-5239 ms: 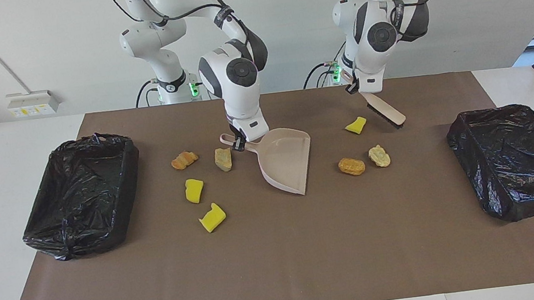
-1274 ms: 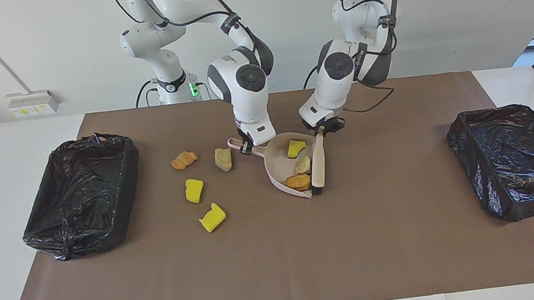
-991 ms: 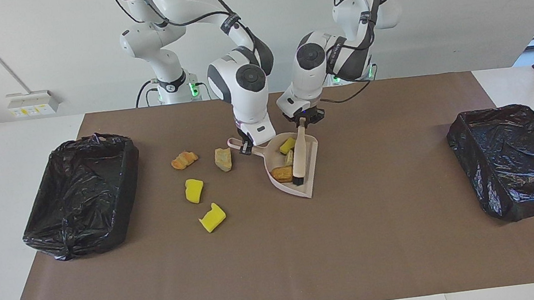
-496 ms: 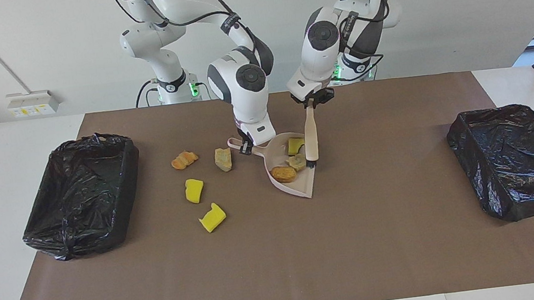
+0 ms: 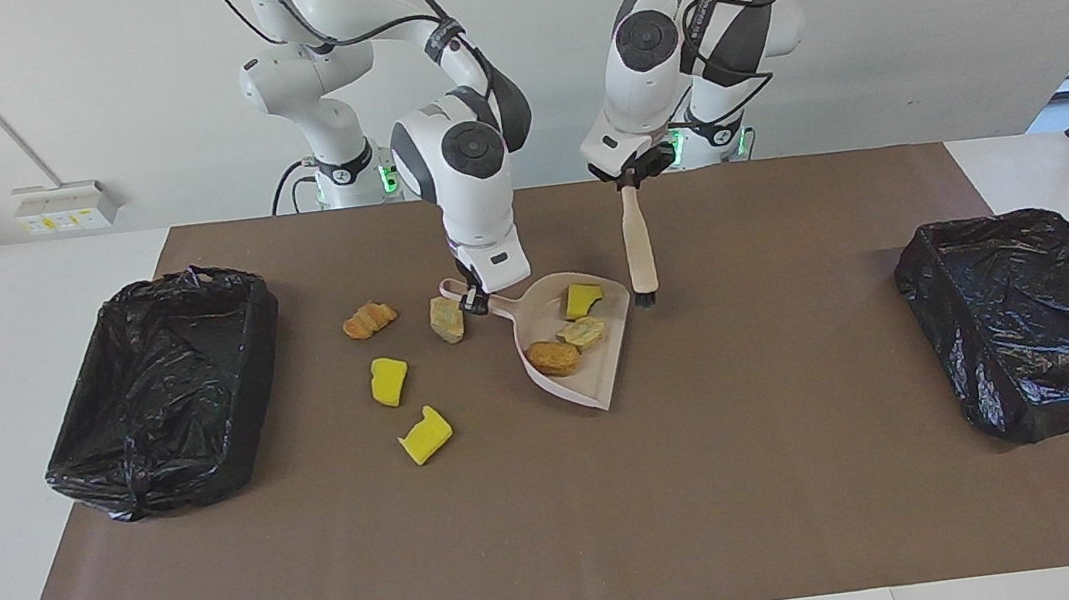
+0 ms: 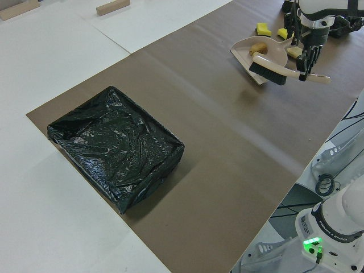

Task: Sweep and dump trash in bin
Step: 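Carry the dustpan to the black bin with the right gripper and tip it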

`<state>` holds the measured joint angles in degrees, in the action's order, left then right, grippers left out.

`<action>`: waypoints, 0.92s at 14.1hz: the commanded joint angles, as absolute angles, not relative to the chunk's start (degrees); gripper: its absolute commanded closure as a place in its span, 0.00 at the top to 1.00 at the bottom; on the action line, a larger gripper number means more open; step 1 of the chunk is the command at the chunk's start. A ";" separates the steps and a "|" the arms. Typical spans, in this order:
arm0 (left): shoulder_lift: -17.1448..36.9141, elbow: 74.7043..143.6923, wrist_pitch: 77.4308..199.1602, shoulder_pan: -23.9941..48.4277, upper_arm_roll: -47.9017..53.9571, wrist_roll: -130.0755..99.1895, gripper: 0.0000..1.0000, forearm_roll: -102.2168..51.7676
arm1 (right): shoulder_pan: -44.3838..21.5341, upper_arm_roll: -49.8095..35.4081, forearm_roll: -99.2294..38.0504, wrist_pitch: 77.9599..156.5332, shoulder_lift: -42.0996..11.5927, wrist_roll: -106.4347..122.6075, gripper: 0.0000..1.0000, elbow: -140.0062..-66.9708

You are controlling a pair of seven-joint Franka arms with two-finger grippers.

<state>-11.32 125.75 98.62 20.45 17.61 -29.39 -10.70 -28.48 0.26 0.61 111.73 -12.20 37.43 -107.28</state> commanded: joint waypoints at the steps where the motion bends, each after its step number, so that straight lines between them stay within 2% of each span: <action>1: -20.54 135.06 101.94 21.53 18.71 -31.46 0.00 -15.54 | -24.19 -0.35 0.62 108.56 -8.28 41.99 0.00 -107.23; 3: -24.07 139.03 104.75 21.71 22.83 -33.56 0.00 -18.26 | -20.59 -0.26 0.62 104.35 -7.12 44.38 0.00 -104.17; 7: -23.38 143.25 114.76 21.53 35.13 -41.55 0.00 -24.51 | -12.06 0.09 0.53 101.52 -6.59 48.85 0.00 -99.32; 13: -20.22 144.67 121.63 21.62 41.74 -45.87 0.00 -26.63 | 6.91 0.35 0.35 91.59 -6.06 71.23 0.00 -92.55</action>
<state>-21.21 143.86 118.33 20.97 41.00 -43.57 -25.90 1.22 1.12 0.61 94.42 -5.94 64.02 -94.68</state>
